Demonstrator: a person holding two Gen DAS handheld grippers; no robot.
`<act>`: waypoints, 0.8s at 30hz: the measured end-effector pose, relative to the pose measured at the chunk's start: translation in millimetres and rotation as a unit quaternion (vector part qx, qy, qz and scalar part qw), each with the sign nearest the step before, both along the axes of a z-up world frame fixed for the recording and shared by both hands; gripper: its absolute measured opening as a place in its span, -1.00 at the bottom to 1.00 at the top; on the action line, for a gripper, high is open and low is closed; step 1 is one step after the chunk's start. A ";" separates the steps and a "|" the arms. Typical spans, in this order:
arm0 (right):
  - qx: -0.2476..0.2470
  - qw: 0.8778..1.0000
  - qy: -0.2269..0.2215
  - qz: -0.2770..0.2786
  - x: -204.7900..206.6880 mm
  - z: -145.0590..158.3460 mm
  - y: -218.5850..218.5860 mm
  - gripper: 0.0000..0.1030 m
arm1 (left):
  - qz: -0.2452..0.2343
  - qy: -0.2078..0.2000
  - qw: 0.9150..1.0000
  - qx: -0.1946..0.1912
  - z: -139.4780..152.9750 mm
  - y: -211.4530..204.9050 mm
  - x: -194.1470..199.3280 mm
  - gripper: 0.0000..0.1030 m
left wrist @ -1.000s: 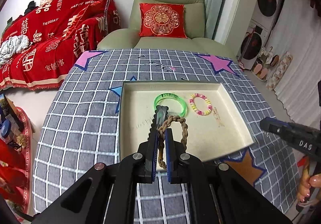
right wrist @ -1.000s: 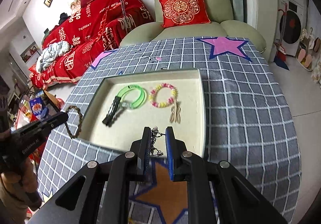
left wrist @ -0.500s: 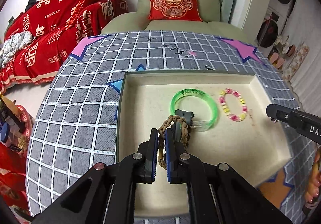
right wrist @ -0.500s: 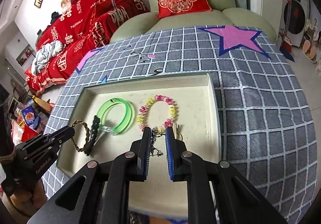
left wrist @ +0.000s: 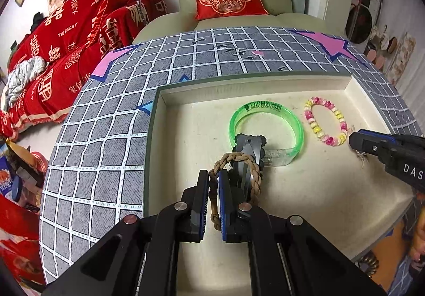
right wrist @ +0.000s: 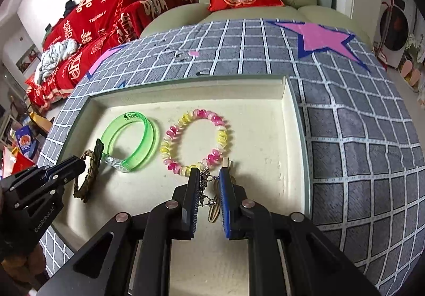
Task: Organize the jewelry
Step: 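Release the braided bracelet and silver chain in the tray with both tools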
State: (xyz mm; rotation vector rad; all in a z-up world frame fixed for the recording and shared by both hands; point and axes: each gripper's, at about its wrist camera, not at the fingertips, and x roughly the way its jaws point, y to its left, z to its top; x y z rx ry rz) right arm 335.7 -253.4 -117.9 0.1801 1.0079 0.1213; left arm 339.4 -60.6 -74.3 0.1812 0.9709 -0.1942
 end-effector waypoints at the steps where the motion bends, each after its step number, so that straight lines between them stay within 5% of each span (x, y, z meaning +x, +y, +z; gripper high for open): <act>1: 0.003 1.000 -0.002 -0.001 0.4 0.4 -1.3 -0.64 | 0.000 0.000 1.000 0.002 0.1 -0.4 -0.5 -0.70; 3: 0.012 1.000 0.001 -0.005 2.0 1.1 -4.9 -0.49 | 0.000 -0.001 1.000 0.004 0.9 -0.7 -1.1 -0.70; 5: 0.043 0.999 0.000 -0.008 2.4 3.4 -12.6 0.06 | 0.003 0.000 1.000 0.002 2.8 0.9 -1.4 -0.70; 6: 0.058 0.998 -0.003 -0.011 2.1 5.6 -16.9 0.11 | 0.005 0.000 1.000 -0.001 3.9 1.7 -1.2 -0.70; 13: 0.126 0.991 -0.019 -0.030 -7.1 23.2 -33.9 0.11 | 0.002 -0.009 1.000 -0.005 14.4 2.2 -4.8 -0.69; 21: 0.135 0.990 -0.022 -0.037 -38.5 33.5 -32.8 0.13 | 0.004 -0.010 1.000 -0.007 22.4 4.8 -12.0 -0.69; 24: 0.134 0.990 -0.018 -0.039 -53.5 33.8 -32.5 0.29 | 0.006 -0.007 1.000 -0.011 23.9 7.4 -16.1 -0.69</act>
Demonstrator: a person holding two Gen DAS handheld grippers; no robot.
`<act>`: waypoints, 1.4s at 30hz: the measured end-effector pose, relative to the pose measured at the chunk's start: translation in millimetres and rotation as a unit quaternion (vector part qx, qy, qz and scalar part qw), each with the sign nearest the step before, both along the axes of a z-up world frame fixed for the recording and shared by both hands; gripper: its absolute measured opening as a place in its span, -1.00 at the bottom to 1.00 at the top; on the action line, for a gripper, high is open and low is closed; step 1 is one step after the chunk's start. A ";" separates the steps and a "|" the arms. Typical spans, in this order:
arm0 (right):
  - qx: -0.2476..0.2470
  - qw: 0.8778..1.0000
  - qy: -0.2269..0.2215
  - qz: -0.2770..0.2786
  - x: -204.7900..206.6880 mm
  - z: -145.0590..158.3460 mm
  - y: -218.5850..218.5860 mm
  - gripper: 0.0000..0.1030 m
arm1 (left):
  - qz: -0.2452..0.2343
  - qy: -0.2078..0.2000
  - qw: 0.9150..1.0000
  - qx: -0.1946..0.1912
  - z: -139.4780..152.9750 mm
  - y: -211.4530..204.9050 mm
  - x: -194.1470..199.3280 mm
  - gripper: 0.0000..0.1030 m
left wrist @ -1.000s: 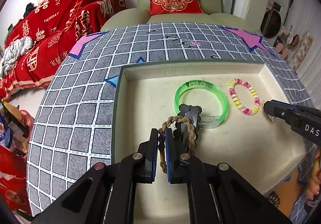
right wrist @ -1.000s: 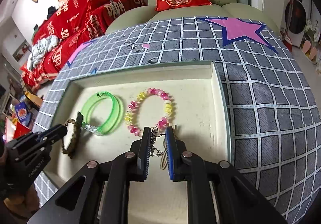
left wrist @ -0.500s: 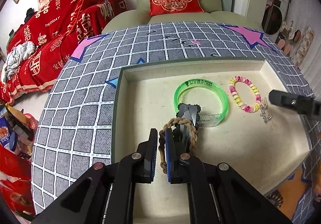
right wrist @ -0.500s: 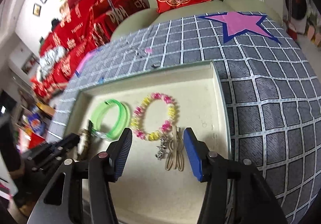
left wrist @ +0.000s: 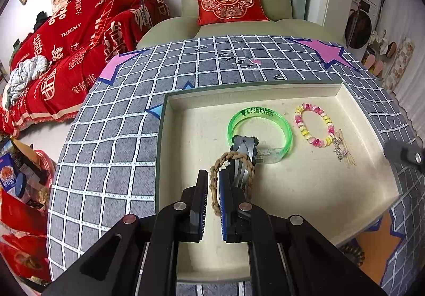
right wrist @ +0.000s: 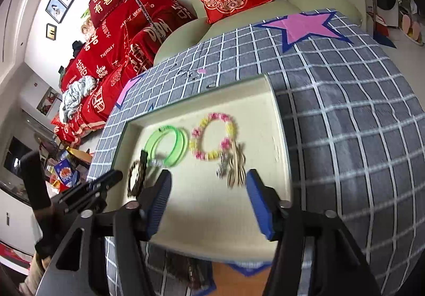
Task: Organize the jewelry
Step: 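Release the braided bracelet and silver chain in the tray with both tools, then move the left tool to the black hair clip and the right to the silver barrette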
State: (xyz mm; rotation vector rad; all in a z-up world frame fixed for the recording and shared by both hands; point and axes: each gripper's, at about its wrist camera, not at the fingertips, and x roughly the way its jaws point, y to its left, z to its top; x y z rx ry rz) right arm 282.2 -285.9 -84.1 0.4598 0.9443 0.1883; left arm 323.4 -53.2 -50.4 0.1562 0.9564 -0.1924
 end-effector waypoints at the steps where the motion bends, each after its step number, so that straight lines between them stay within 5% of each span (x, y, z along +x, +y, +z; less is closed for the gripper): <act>1: 0.000 1.000 0.001 -0.001 -4.0 0.3 -0.2 0.31 | 0.001 0.000 1.000 0.000 0.4 0.4 -1.7 -0.69; 15: -0.007 1.000 -0.016 -0.002 -67.4 19.5 -3.6 0.44 | 0.003 0.003 1.000 -0.011 6.2 2.1 -19.6 -0.68; 18: -0.010 1.000 -0.020 0.000 -78.4 22.4 -3.0 0.55 | 0.016 -0.012 1.000 -0.008 12.4 5.9 -28.7 1.00; 32: -0.004 1.000 -0.016 -0.009 -132.7 19.8 -4.7 0.68 | -0.013 -0.068 0.998 0.014 21.2 20.1 -108.1 1.00; 42: -0.020 1.000 0.001 -0.009 -177.3 6.5 0.0 0.68 | -0.017 -0.038 0.999 -0.029 9.5 41.5 -182.4 1.00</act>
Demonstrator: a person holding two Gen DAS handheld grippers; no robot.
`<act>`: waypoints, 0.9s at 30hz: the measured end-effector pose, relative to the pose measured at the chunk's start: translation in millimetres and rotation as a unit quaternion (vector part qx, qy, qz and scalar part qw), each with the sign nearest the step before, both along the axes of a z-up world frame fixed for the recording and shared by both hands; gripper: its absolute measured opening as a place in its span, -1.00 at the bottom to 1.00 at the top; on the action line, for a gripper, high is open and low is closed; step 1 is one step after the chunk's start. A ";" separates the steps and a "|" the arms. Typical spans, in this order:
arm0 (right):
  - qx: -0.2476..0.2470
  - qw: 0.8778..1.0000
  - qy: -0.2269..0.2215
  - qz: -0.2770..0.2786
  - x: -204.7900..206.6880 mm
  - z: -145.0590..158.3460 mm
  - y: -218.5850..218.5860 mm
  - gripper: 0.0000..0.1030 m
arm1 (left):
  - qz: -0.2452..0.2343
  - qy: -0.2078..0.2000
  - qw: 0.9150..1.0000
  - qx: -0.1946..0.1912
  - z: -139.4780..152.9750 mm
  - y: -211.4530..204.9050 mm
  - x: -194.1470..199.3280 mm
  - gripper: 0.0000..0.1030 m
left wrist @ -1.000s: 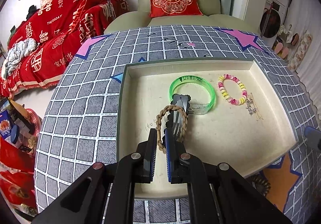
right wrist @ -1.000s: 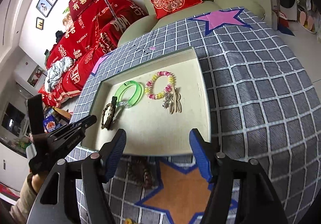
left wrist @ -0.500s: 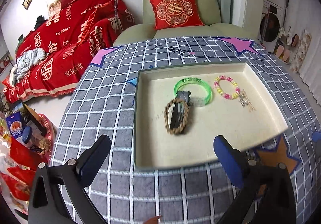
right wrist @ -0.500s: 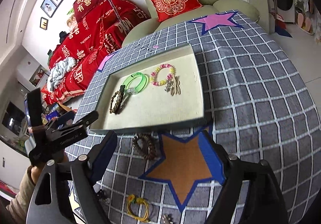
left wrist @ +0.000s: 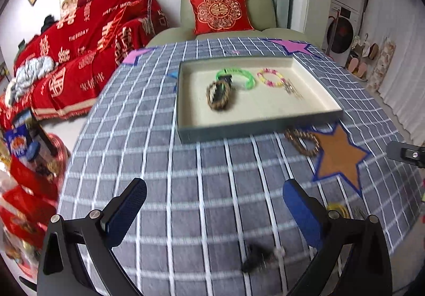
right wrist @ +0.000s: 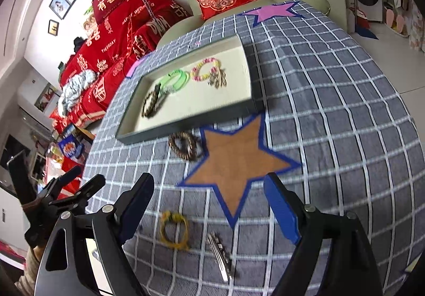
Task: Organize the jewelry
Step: 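Move the left tool to the black hair clip and the right to the silver barrette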
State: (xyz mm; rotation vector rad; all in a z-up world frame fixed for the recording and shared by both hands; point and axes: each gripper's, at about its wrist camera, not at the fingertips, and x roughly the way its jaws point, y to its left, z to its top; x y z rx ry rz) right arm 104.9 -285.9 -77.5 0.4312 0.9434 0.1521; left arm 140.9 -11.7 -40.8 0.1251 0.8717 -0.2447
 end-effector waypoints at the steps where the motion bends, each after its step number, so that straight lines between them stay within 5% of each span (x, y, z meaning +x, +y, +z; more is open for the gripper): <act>1: -0.008 1.000 0.002 0.000 -5.9 -2.1 2.3 0.68 | 0.000 0.004 1.000 -0.004 -2.1 1.3 -6.6 1.00; 22: -0.126 0.991 0.039 0.011 -66.1 -42.2 39.7 0.68 | -0.001 0.032 0.999 -0.011 -37.1 1.3 -40.0 1.00; 27: -0.134 0.990 0.043 0.011 -65.0 -47.4 42.6 0.68 | 0.001 0.042 0.999 -0.014 -42.3 0.9 -39.0 0.84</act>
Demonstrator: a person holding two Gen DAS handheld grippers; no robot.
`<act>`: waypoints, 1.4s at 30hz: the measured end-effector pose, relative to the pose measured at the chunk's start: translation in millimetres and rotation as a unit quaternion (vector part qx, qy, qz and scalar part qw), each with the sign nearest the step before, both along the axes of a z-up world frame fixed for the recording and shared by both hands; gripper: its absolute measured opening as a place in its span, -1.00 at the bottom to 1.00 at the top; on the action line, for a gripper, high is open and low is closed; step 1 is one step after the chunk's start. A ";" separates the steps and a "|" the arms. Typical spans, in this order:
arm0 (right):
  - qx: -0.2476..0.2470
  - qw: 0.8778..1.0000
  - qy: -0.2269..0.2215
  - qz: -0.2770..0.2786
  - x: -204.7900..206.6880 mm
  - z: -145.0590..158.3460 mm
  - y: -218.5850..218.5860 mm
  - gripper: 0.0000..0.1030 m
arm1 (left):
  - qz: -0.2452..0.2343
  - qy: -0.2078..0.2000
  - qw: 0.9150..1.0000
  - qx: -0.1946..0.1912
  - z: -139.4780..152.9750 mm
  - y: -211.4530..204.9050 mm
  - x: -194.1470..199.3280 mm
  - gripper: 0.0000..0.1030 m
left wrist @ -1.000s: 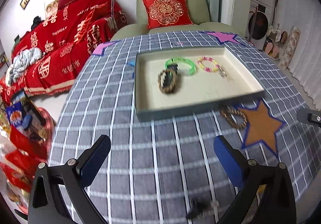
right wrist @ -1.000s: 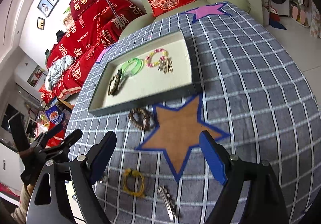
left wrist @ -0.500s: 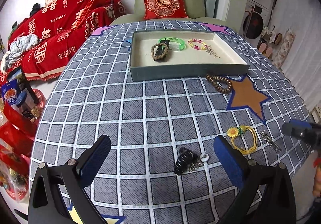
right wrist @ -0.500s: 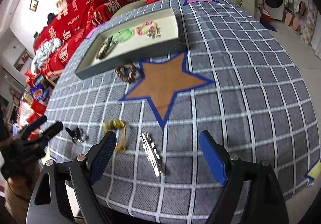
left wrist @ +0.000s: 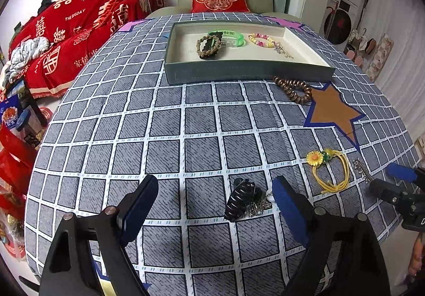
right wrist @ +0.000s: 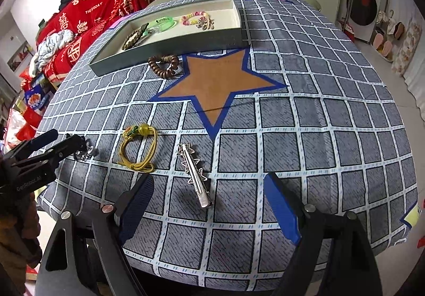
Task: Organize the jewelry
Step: 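Move the left tool to the black hair clip and the right to the silver barrette, then grasp the black hair clip with the left tool while the right grasps the barrette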
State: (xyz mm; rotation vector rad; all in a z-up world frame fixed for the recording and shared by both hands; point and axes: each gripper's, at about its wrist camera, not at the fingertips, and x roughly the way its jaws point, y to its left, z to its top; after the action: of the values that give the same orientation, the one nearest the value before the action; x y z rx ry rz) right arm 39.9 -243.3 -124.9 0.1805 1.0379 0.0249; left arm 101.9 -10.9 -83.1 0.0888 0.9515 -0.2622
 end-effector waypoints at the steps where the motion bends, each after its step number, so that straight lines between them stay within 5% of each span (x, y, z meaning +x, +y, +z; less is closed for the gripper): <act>1: -0.003 1.000 0.000 0.001 0.5 -0.5 1.2 0.68 | -0.001 0.000 1.000 -0.001 -0.2 -0.2 -0.3 0.74; 12: -0.058 0.998 -0.001 0.018 4.1 -8.4 18.8 0.60 | -0.014 0.015 1.000 -0.006 -7.5 -4.0 -2.2 0.43; 15: -0.082 0.996 -0.003 0.025 4.3 -9.2 24.5 0.48 | -0.018 0.016 1.000 -0.007 -8.4 -5.3 -2.7 0.26; 23: -0.085 0.996 -0.008 0.040 2.1 -6.6 32.0 0.09 | -0.015 0.018 1.000 -0.016 -8.9 -1.1 -0.1 0.24; 24: -0.085 0.996 -0.008 0.040 2.0 -6.5 32.1 0.08 | -0.014 0.019 1.000 -0.019 -8.8 -0.2 0.3 0.21; 25: -0.085 0.996 -0.007 0.040 1.7 -6.5 32.2 0.06 | -0.014 0.020 0.999 -0.022 -8.7 0.4 0.6 -0.04; 27: -0.084 0.996 -0.007 0.041 1.8 -6.3 32.5 0.01 | -0.016 0.022 0.999 -0.023 -8.9 0.8 1.0 -0.12; 32: -0.084 0.996 -0.011 0.043 0.2 -4.9 35.1 -0.64 | -0.023 0.021 0.999 -0.027 -8.1 1.3 -1.0 -0.32; 42: -0.044 0.999 -0.011 0.029 -4.0 -3.0 24.1 -0.64 | -0.013 0.009 0.999 -0.051 4.7 13.8 -5.5 -0.34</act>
State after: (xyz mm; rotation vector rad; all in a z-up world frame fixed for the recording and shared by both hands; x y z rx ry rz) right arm 35.8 -219.3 -127.9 0.0701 1.0199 0.0346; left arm 96.5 3.0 -78.4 0.0047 0.9527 -0.3364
